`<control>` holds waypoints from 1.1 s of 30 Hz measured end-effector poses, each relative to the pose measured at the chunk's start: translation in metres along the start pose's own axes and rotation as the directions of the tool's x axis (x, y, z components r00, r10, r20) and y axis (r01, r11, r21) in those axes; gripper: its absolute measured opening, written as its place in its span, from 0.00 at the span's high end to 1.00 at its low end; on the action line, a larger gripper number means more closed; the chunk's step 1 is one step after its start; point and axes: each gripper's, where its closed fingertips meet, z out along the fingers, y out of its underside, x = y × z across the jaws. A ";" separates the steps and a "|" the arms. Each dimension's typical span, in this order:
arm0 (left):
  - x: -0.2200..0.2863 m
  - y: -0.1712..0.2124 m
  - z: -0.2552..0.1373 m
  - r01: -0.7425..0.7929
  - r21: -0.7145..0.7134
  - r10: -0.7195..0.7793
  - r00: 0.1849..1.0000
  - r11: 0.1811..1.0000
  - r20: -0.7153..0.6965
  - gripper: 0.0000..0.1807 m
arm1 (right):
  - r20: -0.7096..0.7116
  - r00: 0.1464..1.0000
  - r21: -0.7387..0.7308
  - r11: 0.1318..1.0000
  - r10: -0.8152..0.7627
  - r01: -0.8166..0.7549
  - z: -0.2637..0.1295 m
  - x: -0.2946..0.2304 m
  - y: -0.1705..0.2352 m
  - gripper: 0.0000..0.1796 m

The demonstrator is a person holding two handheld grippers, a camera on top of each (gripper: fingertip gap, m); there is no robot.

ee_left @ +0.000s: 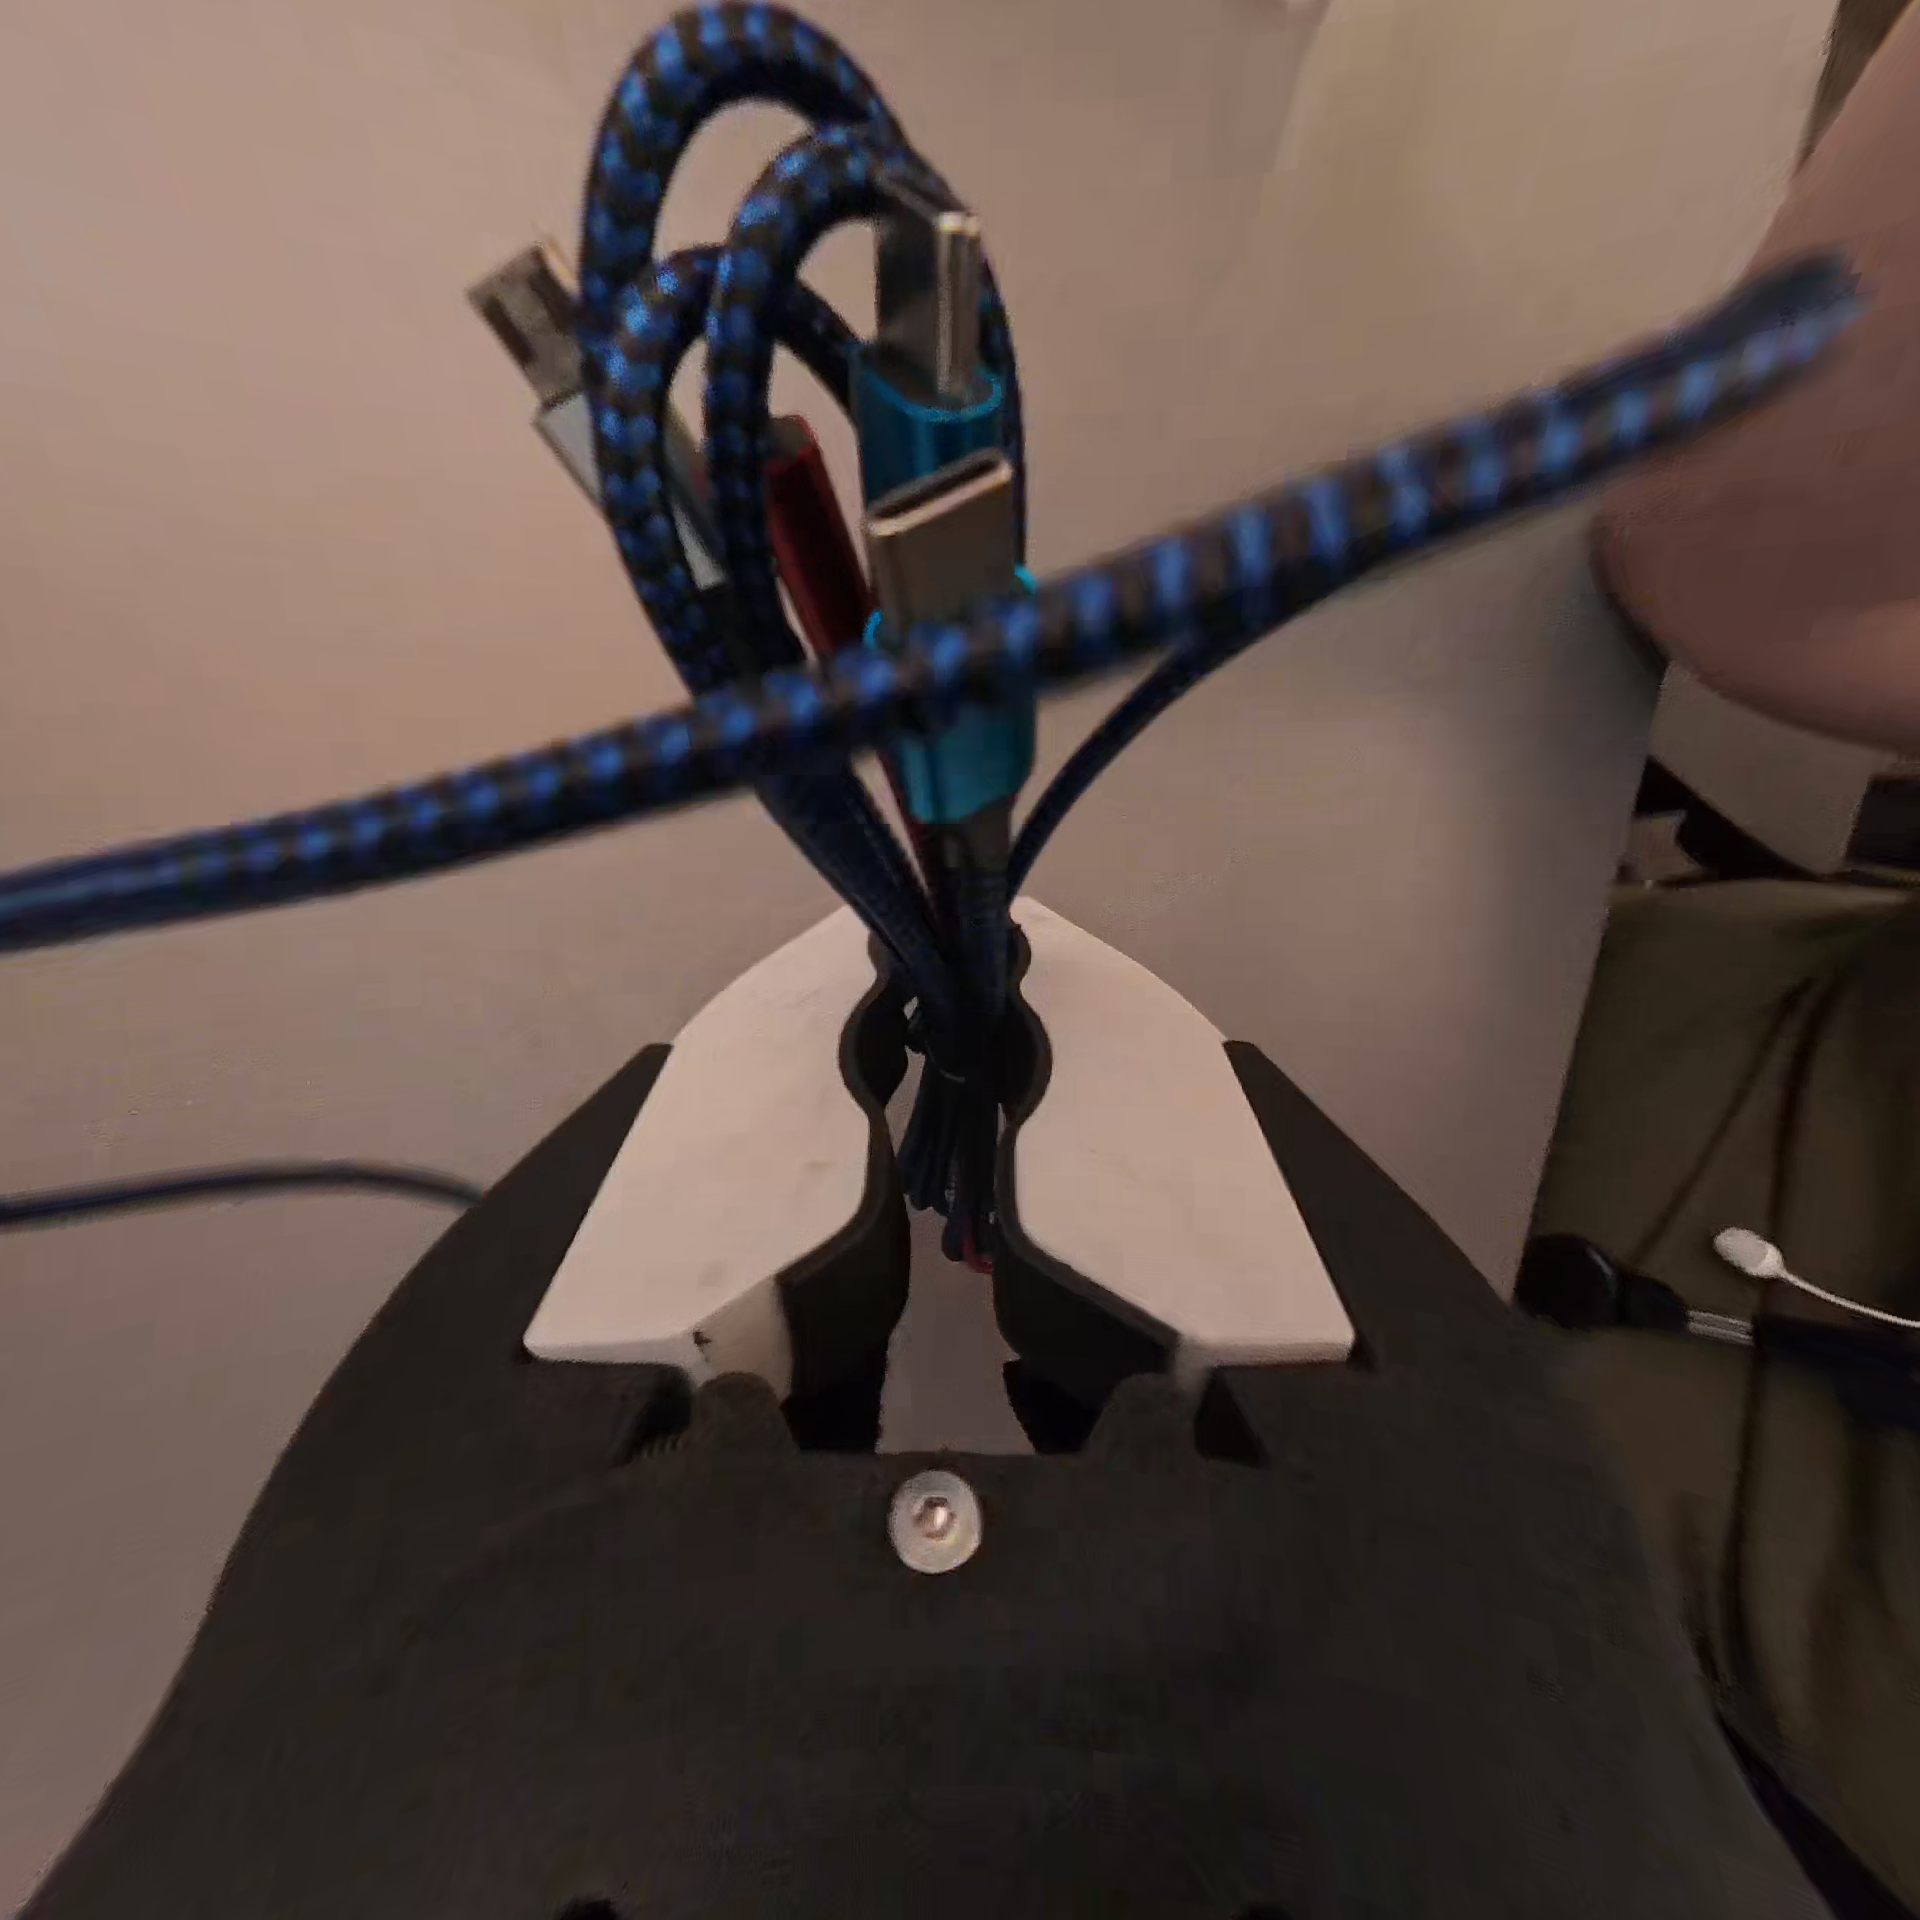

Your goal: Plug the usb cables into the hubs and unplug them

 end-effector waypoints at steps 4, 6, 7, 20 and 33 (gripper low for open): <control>0.005 0.011 0.037 -0.040 -0.101 0.037 0.999 0.994 -0.028 0.93 | 0.005 1.000 -0.011 1.000 -0.007 0.007 0.002 0.001 0.003 0.71; 0.006 0.014 0.045 -0.033 -0.121 0.026 0.998 0.992 -0.055 0.93 | 0.002 1.000 -0.017 1.000 -0.005 0.005 0.003 0.003 0.005 0.71; 0.007 0.015 0.048 -0.029 -0.125 0.020 0.998 0.992 -0.067 0.93 | 0.001 1.000 -0.018 1.000 -0.001 0.001 0.003 0.005 0.006 0.71; -0.016 -0.003 -0.021 -0.032 0.189 0.009 0.992 0.981 0.123 0.80 | -0.008 1.000 -0.033 0.999 0.014 -0.014 0.007 0.013 0.012 0.71; -0.237 0.194 -0.287 -0.107 0.078 0.019 0.701 0.991 0.713 0.75 | -0.029 0.997 -0.083 0.994 -0.069 0.067 0.030 0.003 0.020 0.71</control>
